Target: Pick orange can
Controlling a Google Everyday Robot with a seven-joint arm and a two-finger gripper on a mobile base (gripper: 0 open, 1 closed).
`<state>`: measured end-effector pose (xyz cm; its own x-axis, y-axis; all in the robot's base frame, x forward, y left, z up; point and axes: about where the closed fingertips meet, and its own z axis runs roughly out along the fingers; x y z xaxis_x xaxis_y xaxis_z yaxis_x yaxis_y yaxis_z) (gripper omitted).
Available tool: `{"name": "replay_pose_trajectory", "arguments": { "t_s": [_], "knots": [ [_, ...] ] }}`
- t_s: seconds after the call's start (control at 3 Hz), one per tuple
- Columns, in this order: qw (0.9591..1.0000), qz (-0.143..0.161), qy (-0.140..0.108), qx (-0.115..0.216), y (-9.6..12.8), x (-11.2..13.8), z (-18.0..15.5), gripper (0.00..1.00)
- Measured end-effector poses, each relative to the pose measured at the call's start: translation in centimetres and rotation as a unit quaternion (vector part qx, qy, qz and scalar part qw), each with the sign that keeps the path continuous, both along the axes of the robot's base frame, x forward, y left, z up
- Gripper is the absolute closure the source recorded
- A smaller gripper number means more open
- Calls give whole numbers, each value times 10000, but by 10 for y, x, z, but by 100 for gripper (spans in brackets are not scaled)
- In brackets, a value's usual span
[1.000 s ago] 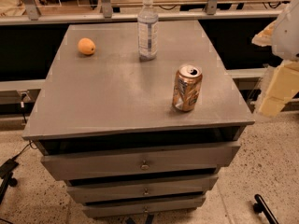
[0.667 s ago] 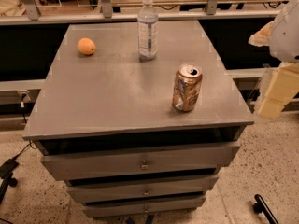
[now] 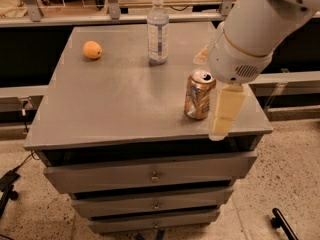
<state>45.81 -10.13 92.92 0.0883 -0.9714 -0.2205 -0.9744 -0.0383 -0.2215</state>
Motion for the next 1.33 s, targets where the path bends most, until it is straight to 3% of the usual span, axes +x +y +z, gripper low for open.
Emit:
{"name": "replay_pose_trajectory", "arguments": {
  "t_s": [0.33, 0.67, 1.0, 1.33],
  "knots": [
    [10000, 0, -1, 0, 0, 0, 0, 0],
    [9999, -119, -103, 16, -5, 18, 0, 0],
    [9995, -319, 0, 47, -16, 68, -18, 0],
    [9994, -326, 38, 52, -17, 73, -22, 0]
  ]
}}
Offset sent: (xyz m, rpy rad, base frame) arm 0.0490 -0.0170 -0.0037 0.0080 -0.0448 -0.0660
